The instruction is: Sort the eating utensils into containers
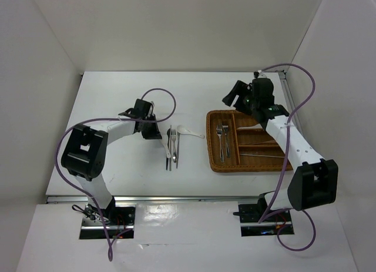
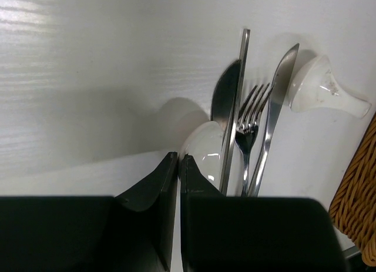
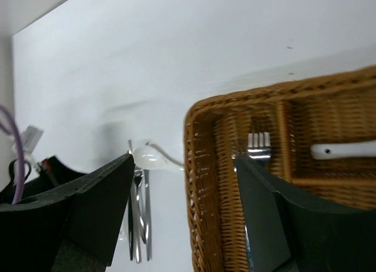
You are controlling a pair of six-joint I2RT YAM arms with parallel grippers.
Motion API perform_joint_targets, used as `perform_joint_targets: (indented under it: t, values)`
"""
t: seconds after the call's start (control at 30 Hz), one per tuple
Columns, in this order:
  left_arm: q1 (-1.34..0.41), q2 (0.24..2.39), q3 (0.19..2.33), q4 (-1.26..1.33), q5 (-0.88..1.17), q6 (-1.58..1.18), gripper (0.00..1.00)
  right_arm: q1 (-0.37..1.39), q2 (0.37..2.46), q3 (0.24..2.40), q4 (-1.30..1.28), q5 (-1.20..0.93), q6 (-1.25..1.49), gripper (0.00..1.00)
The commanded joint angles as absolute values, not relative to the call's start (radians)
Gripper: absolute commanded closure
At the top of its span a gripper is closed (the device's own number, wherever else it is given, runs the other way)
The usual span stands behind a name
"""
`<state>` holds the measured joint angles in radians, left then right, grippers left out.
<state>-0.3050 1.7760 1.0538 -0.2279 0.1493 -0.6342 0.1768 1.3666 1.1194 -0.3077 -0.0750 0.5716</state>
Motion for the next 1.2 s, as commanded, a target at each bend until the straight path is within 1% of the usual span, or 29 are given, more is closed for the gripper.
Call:
perform_joint_targets:
  t: [0.0,0.13,0.27,0.37,0.43,0.6,0.8,0.9,1.0,1.03,1.07,1.1,1.17]
  values:
    - [-0.288,1.704,1.054,-0.219,0.176,-0.597,0.92,0.212,1.388,1.111,-0.178,-0.291,0.485,0.22]
    - [-0.288,1.642,1.120,-0.267,0.199,-0.588,0.92,0.282,1.440,1.149,-0.150,-0.394,0.436,0.21]
    - [-0.288,1.618,1.218,-0.258,0.242,-0.588,0.90,0.360,1.517,1.198,-0.130,-0.454,0.416,0.21]
    - [-0.288,1.618,1.270,-0.232,0.280,-0.607,0.90,0.402,1.554,1.216,-0.094,-0.511,0.416,0.19]
    - [-0.288,1.647,1.301,-0.209,0.296,-0.618,0.90,0.439,1.569,1.235,-0.084,-0.524,0.393,0.18]
    - [-0.288,1.681,1.335,-0.146,0.396,-0.675,0.90,0.494,1.614,1.278,-0.074,-0.525,0.370,0.13]
    - [-0.298,1.701,1.353,-0.110,0.426,-0.695,0.89,0.518,1.664,1.267,-0.052,-0.525,0.379,0.13]
    - [-0.307,1.701,1.362,-0.091,0.436,-0.704,0.89,0.518,1.692,1.278,-0.061,-0.511,0.379,0.16]
    - [-0.316,1.701,1.371,-0.080,0.446,-0.704,0.89,0.518,1.712,1.278,-0.052,-0.511,0.379,0.22]
    - [-0.316,1.710,1.371,-0.080,0.446,-0.704,0.89,0.518,1.712,1.278,-0.052,-0.511,0.379,0.25]
    - [-0.316,1.710,1.371,-0.080,0.446,-0.704,0.89,0.518,1.726,1.278,-0.052,-0.511,0.379,0.32]
    - [-0.325,1.710,1.371,-0.080,0.456,-0.704,0.89,0.518,1.739,1.287,-0.052,-0.502,0.388,0.36]
    - [-0.325,1.710,1.371,-0.067,0.456,-0.713,0.89,0.518,1.740,1.298,-0.052,-0.502,0.388,0.42]
